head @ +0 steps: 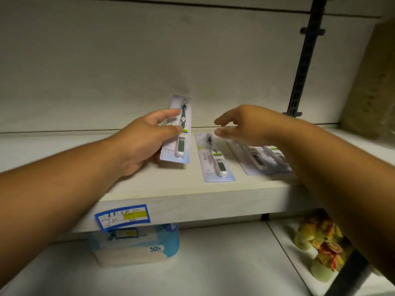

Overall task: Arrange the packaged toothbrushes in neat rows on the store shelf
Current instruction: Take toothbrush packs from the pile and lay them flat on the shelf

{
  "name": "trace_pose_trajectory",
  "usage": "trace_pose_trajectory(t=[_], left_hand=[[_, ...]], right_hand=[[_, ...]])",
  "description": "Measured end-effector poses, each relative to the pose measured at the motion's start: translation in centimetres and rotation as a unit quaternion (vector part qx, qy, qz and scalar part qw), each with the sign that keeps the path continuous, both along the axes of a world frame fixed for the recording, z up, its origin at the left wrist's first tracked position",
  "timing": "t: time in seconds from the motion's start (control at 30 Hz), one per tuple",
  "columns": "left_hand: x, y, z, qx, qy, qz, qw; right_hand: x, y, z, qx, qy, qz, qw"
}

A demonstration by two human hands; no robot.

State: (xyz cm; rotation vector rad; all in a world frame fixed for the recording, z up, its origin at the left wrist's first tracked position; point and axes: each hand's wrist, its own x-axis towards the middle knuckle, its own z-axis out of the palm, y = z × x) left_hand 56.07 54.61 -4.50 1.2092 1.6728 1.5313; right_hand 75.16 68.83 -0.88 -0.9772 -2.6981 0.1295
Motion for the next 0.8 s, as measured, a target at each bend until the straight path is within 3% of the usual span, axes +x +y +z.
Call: trace_pose_trajectory(t=[0.2, 0.5, 0.8], left_hand=[[-0.1, 0.2, 0.0, -0.013, 0.017, 0.023, 1.000], [-0.3, 0.1, -0.1, -0.012, 0.030, 0.040, 0.999], [-0.4, -0.3, -0.2, -0.035, 0.095, -0.008, 0.995]], right_hand=[[0.2, -0.1, -1.9, -0.076, -0.043, 0.113, 0.990], [0.8, 0.1, -2.2, -0.089, -0.044, 0.091, 0.991], [1.4, 0.3, -2.1, -0.109, -0.036, 0.064, 0.991]])
